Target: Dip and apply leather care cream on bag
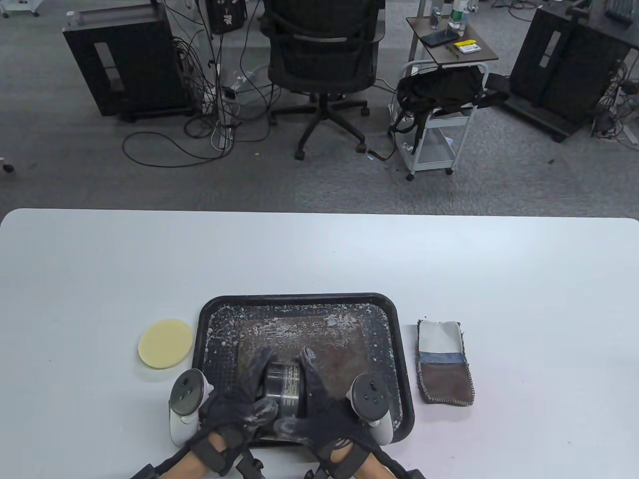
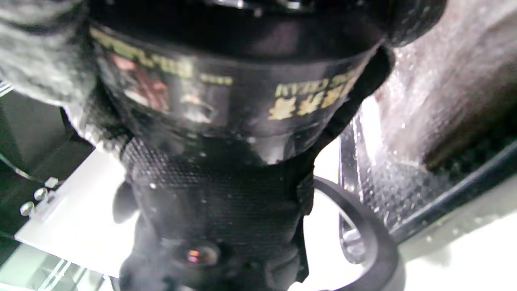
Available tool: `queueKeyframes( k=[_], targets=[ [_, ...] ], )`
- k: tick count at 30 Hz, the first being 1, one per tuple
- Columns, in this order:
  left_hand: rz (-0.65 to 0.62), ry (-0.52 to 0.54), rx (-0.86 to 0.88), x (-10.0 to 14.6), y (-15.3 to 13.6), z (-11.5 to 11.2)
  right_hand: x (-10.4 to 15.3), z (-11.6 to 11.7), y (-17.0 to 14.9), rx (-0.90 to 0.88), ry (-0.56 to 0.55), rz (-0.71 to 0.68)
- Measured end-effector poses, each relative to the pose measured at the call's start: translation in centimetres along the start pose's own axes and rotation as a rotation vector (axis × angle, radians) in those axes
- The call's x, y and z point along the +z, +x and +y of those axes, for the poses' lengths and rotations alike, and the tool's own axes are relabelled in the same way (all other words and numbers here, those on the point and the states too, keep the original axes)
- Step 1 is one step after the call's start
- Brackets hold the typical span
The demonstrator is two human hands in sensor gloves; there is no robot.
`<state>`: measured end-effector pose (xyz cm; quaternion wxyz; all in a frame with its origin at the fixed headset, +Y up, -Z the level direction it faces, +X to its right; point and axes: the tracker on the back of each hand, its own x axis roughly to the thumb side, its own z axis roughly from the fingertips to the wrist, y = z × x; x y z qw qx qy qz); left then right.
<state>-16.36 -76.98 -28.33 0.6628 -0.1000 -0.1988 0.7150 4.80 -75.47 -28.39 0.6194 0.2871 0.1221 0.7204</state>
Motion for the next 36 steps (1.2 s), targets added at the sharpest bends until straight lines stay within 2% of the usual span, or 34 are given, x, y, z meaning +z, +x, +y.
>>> queueKeyframes(
  k=[4,10,12,16,18,21,25,26,28,32,34,36],
  targets=[
    [0.127,-0.005,0.203,0.2,-0.9,0.0,0.1,0.3,1.1,0.245,-0.013,-0.092],
    [0.213,-0.040,0.352,0.4,-1.9,-0.1,0.4,1.0,2.4,0.557,-0.013,-0.244],
    [0.218,-0.043,0.393,0.5,-2.0,-0.2,0.4,1.0,2.6,0.604,-0.023,-0.262],
    [0.174,-0.051,0.351,0.3,-1.7,-0.2,0.1,0.7,1.9,0.477,-0.035,-0.219],
    [0.091,-0.036,0.299,0.1,-0.9,0.0,0.0,0.4,1.3,0.345,-0.039,-0.163],
    [-0.035,0.003,0.146,0.1,1.1,0.7,-0.1,-0.3,0.2,0.020,-0.070,-0.038],
    [-0.199,-0.083,-0.210,0.3,3.9,1.4,0.1,-1.1,-1.1,-0.232,-0.048,0.077],
    [-0.232,-0.105,-0.309,0.4,4.4,1.3,0.1,-1.2,-1.4,-0.287,-0.006,0.111],
    [-0.274,-0.137,-0.435,0.5,5.0,0.9,0.1,-1.0,-1.8,-0.353,0.060,0.123],
    [-0.279,-0.231,-0.552,0.6,5.1,0.0,0.0,-0.3,-1.8,-0.413,0.151,0.135],
    [-0.269,-0.270,-0.546,0.6,4.7,-0.2,0.0,0.0,-1.7,-0.403,0.180,0.133],
    [-0.235,-0.238,-0.475,0.4,4.3,-0.1,0.1,-0.1,-1.6,-0.385,0.153,0.135]
  ],
)
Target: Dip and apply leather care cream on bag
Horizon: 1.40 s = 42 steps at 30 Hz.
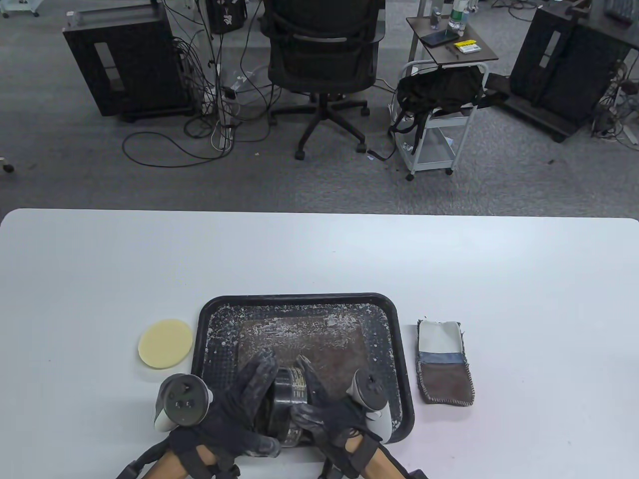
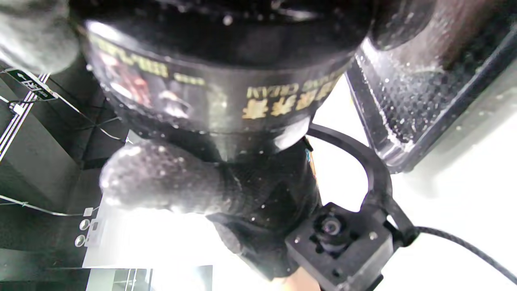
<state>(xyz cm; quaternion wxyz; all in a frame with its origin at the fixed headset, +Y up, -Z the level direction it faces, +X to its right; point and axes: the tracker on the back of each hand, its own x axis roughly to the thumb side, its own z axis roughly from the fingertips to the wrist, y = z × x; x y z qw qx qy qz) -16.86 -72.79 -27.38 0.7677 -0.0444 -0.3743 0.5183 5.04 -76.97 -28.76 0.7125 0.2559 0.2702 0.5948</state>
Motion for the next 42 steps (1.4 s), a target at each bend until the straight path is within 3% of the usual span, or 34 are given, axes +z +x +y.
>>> queueKeyframes(
  k=[6,10,13,17,21,24,26,29,32,37,42],
  targets=[
    [0.165,0.099,0.321,0.4,-2.4,-0.8,0.3,0.1,1.5,0.282,-0.116,-0.083],
    [0.322,0.098,0.627,0.9,-4.0,-1.8,0.6,0.5,2.5,0.516,-0.160,-0.155],
    [0.349,0.081,0.753,1.1,-4.4,-1.9,0.6,0.8,2.8,0.562,-0.169,-0.148],
    [0.248,0.128,0.629,0.7,-3.2,-0.6,0.4,0.7,2.1,0.347,-0.153,-0.107],
    [0.056,0.113,0.233,0.5,-0.9,1.1,0.4,-0.1,1.3,0.135,-0.129,-0.062],
    [0.011,0.034,0.009,0.4,0.2,1.3,0.4,-0.3,1.0,0.054,-0.107,-0.039],
    [0.012,-0.013,-0.047,0.3,0.4,0.9,0.3,-0.1,0.9,0.041,-0.080,-0.030],
    [0.009,-0.075,0.000,0.2,0.0,0.2,0.3,0.2,0.9,0.072,-0.050,-0.024],
    [0.045,-0.037,0.033,0.3,-0.4,0.1,0.4,0.0,1.1,0.113,-0.088,-0.036],
    [0.189,0.070,0.375,0.6,-2.2,-0.5,0.5,0.1,2.0,0.285,-0.138,-0.109],
    [0.329,0.074,0.599,1.0,-3.5,-0.7,0.7,0.7,2.9,0.444,-0.162,-0.215]
  ],
)
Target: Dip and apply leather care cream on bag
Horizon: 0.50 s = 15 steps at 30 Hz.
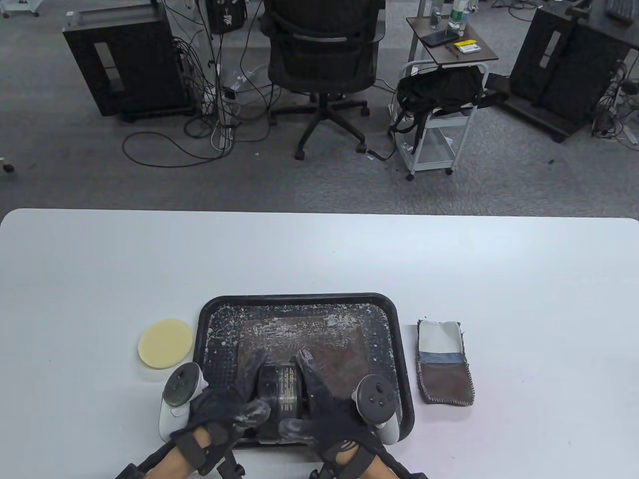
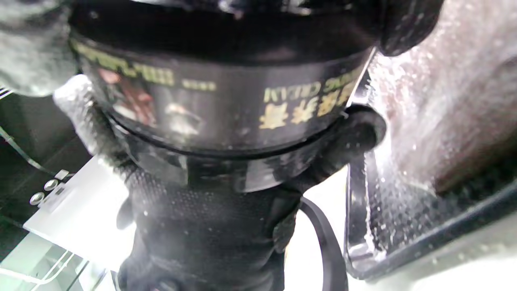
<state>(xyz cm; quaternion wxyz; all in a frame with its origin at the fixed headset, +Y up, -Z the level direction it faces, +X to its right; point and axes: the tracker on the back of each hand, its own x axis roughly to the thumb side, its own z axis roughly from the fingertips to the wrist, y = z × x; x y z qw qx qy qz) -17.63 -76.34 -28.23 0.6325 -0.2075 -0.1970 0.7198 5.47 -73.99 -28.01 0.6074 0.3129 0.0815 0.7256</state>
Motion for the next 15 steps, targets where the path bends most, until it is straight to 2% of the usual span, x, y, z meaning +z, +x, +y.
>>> queueKeyframes(
  k=[4,6,9,12,15],
  targets=[
    [0.060,-0.006,0.173,0.3,-0.5,0.3,0.0,0.1,0.7,0.055,-0.006,-0.049],
    [0.035,0.020,0.126,0.4,0.0,0.8,0.0,0.1,0.6,-0.025,-0.008,-0.035],
    [-0.029,0.097,-0.074,0.7,1.7,2.3,0.1,-0.2,0.0,-0.135,-0.038,-0.007],
    [-0.060,0.266,-0.368,2.0,4.2,4.9,0.2,-1.0,-0.4,-0.216,-0.076,0.013],
    [0.056,0.439,-0.608,3.8,6.1,7.5,0.4,-1.6,-0.6,-0.241,-0.117,0.015]
  ],
)
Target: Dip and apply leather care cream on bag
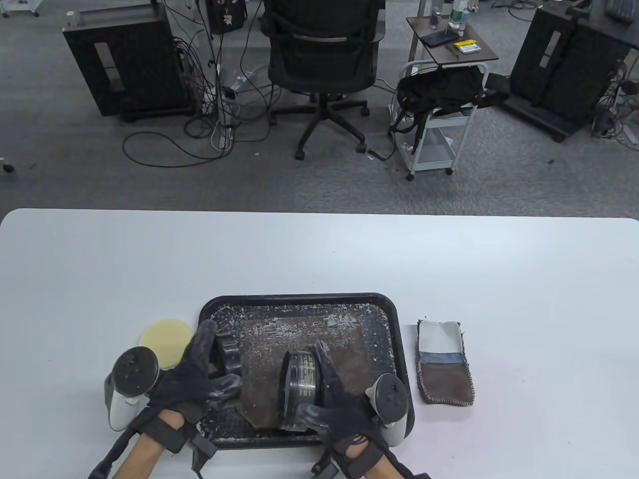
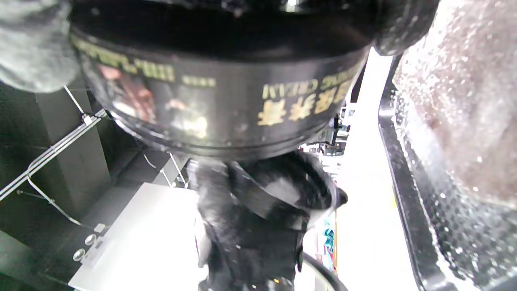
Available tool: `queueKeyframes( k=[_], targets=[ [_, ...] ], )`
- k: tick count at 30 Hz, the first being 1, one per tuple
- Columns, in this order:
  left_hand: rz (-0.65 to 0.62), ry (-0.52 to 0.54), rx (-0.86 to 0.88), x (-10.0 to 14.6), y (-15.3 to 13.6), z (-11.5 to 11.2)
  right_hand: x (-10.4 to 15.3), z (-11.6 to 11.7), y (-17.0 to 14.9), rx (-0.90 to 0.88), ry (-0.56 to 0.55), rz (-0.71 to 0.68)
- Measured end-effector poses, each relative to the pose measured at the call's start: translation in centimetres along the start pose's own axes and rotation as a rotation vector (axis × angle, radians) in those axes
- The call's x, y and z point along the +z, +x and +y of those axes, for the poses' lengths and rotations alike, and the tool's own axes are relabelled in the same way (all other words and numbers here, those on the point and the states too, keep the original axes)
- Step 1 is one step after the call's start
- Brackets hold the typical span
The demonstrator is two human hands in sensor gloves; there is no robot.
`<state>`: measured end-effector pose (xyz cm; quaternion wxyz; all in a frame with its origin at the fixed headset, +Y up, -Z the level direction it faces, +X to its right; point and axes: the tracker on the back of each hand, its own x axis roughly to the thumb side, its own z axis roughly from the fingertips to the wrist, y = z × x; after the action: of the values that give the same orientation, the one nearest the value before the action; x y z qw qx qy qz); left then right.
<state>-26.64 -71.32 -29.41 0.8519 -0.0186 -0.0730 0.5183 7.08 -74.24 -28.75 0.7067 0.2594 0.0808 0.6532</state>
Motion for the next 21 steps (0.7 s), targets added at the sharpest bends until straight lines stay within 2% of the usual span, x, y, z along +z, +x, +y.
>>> queueKeyframes(
  k=[1,4,11,16,21],
  targets=[
    [0.042,0.051,-0.066,0.1,-0.2,1.2,0.0,-0.1,0.0,0.000,-0.007,-0.001],
    [0.175,0.119,-0.226,0.2,-1.3,3.8,0.0,-0.2,0.1,-0.006,-0.005,-0.005],
    [0.552,0.172,-0.503,-0.1,-6.1,8.1,0.0,-0.2,0.1,-0.007,0.002,-0.016],
    [0.735,0.212,-0.583,0.0,-9.4,10.2,0.1,-0.3,0.1,-0.009,-0.003,-0.017],
    [0.844,0.186,-0.590,-0.2,-11.8,10.9,0.1,-0.5,0.0,-0.050,-0.005,-0.008]
  ],
)
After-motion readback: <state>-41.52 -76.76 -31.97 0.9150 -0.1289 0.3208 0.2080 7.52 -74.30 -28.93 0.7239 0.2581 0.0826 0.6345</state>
